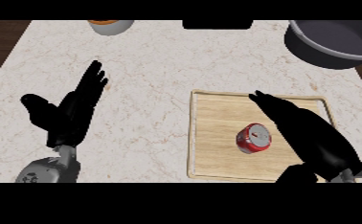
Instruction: Pick the can from the tray and place it in the pot
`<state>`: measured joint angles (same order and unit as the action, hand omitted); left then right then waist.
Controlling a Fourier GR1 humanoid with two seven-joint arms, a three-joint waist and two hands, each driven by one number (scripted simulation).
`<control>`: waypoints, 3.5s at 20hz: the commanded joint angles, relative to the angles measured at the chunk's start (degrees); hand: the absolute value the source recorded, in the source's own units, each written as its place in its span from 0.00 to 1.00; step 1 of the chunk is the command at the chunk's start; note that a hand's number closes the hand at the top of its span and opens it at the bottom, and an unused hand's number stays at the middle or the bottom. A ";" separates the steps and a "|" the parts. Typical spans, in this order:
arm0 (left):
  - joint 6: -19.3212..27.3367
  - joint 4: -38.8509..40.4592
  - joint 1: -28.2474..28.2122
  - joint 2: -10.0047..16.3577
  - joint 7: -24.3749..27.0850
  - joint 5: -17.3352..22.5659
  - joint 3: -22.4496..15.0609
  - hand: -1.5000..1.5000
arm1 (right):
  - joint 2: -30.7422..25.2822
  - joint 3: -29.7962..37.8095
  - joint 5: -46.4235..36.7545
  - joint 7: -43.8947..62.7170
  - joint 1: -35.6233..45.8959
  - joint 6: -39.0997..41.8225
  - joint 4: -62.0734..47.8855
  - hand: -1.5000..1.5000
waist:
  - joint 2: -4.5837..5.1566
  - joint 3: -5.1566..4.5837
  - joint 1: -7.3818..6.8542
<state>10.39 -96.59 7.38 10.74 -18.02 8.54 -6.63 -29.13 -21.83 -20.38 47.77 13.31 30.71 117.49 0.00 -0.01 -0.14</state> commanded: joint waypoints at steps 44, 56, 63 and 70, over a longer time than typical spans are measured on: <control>-4.56 -1.51 -1.19 -4.45 0.51 -3.78 4.81 0.50 | -6.13 34.18 -16.68 -28.21 -2.39 -4.32 -34.44 1.00 | 1.19 0.51 0.93; -6.65 -1.11 -1.27 -3.67 -0.48 -3.01 4.45 0.50 | -26.72 51.76 -15.28 -58.93 5.93 -18.79 -64.13 1.00 | 0.45 0.19 -1.03; -4.48 -0.23 0.71 -6.34 -0.92 -5.36 2.07 0.50 | -29.58 50.65 -14.30 -66.47 19.27 -21.57 -69.86 1.00 | 0.54 0.13 -2.02; -5.81 -0.45 -0.51 -5.93 0.44 -4.93 2.68 0.50 | -31.42 48.27 -14.33 -67.63 32.63 -20.77 -79.94 1.00 | 0.61 0.06 -2.35</control>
<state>4.71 -96.75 7.99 5.92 -18.92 4.29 -2.51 -59.73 27.97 -33.71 -17.72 38.81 11.35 44.87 0.40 0.03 -1.80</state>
